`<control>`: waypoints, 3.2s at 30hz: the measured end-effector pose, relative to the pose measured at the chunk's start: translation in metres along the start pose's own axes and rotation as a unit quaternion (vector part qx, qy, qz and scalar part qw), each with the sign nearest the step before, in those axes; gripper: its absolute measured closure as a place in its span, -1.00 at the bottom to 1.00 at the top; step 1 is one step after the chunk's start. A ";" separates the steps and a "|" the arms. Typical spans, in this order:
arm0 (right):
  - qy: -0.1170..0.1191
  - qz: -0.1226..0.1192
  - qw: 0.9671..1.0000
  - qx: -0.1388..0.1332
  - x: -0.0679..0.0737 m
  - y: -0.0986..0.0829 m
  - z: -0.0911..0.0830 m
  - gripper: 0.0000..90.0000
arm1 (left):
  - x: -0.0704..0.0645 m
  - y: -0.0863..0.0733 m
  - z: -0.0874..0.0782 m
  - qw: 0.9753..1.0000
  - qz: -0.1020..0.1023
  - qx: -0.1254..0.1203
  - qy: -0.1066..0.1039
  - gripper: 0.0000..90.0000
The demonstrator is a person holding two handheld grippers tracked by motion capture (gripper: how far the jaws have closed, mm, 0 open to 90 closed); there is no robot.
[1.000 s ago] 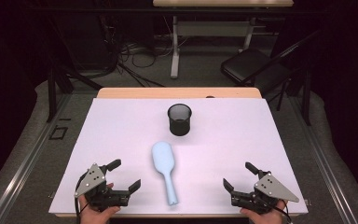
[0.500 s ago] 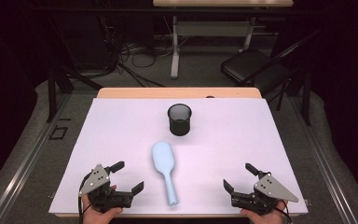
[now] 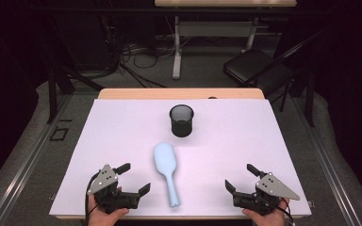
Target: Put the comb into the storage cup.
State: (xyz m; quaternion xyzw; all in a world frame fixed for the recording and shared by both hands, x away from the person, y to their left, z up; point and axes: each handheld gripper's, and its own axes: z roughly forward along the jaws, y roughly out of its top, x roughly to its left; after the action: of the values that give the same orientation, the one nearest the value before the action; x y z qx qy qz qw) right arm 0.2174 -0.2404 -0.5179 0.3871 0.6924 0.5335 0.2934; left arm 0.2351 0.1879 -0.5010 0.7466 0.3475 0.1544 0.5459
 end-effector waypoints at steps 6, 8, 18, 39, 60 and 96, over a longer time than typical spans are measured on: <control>0.003 0.001 1.000 0.004 0.001 0.000 0.001 -0.80 | 0.000 0.007 0.000 1.000 -0.024 0.009 0.003 -0.90; 0.002 0.001 1.000 0.004 0.001 0.000 0.001 -0.79 | 0.001 0.010 0.000 0.999 -0.032 0.013 0.006 -0.89; 0.003 -0.001 1.000 0.007 0.001 -0.001 0.002 -0.77 | 0.007 0.022 0.005 0.998 -0.030 0.045 0.028 -0.64; 0.001 -0.003 1.000 0.015 0.002 -0.002 0.003 -0.75 | -0.007 0.049 0.021 0.997 -0.010 0.075 0.013 -0.21; 0.000 0.000 1.000 0.016 0.000 -0.002 0.003 -0.72 | -0.026 0.056 0.047 0.997 0.000 0.083 0.009 0.13; -0.002 0.004 1.000 0.019 -0.002 -0.003 0.002 -0.69 | -0.047 0.049 0.081 0.987 0.016 0.156 0.024 1.00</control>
State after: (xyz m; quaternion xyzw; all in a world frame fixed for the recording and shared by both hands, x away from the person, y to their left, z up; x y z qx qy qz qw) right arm 0.2197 -0.2413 -0.5212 0.3965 0.7001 0.5207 0.2856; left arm 0.2681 0.0901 -0.4775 0.8240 0.3681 0.1249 0.4122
